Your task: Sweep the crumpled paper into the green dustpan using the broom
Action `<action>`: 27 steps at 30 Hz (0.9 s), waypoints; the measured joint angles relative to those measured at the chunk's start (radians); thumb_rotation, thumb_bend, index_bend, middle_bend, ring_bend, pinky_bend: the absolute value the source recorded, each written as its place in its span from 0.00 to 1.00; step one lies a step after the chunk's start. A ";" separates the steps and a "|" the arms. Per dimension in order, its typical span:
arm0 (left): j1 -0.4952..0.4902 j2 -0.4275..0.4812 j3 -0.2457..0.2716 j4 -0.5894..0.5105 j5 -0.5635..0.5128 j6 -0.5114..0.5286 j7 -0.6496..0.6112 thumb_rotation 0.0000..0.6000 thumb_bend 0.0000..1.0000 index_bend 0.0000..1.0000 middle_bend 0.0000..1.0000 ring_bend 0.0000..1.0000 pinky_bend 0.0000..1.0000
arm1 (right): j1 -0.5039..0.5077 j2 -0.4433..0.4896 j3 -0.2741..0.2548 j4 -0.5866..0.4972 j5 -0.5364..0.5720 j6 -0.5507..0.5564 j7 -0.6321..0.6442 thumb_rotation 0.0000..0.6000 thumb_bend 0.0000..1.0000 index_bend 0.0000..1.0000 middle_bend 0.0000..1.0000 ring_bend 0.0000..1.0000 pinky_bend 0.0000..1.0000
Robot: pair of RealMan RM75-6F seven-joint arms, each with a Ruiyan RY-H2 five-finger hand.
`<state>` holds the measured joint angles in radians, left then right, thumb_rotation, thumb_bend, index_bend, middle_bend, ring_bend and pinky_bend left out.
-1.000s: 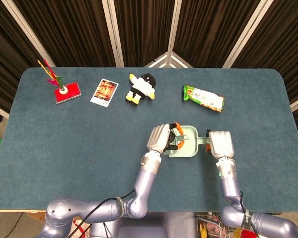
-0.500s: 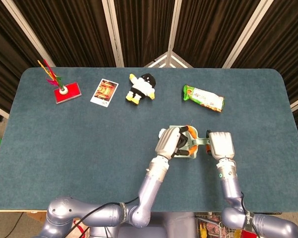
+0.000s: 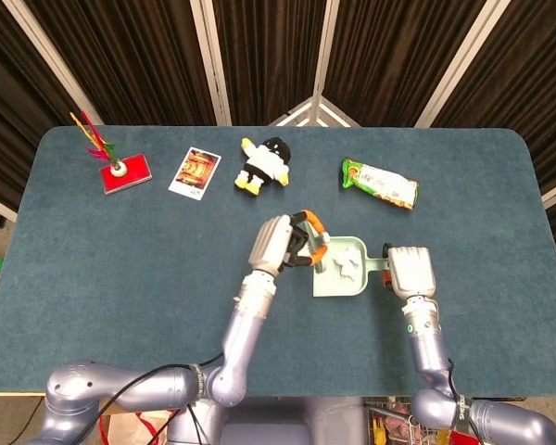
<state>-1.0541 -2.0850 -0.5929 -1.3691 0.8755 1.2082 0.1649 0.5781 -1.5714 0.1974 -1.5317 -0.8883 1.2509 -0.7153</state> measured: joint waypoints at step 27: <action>0.081 0.103 0.034 -0.028 -0.009 -0.029 0.008 1.00 0.38 0.76 0.96 0.86 0.92 | 0.042 -0.087 0.008 0.095 -0.010 -0.042 0.006 1.00 0.50 0.58 0.81 0.81 0.72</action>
<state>-0.9727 -1.9822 -0.5590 -1.3967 0.8666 1.1796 0.1731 0.6205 -1.6588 0.2050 -1.4371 -0.8987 1.2091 -0.7097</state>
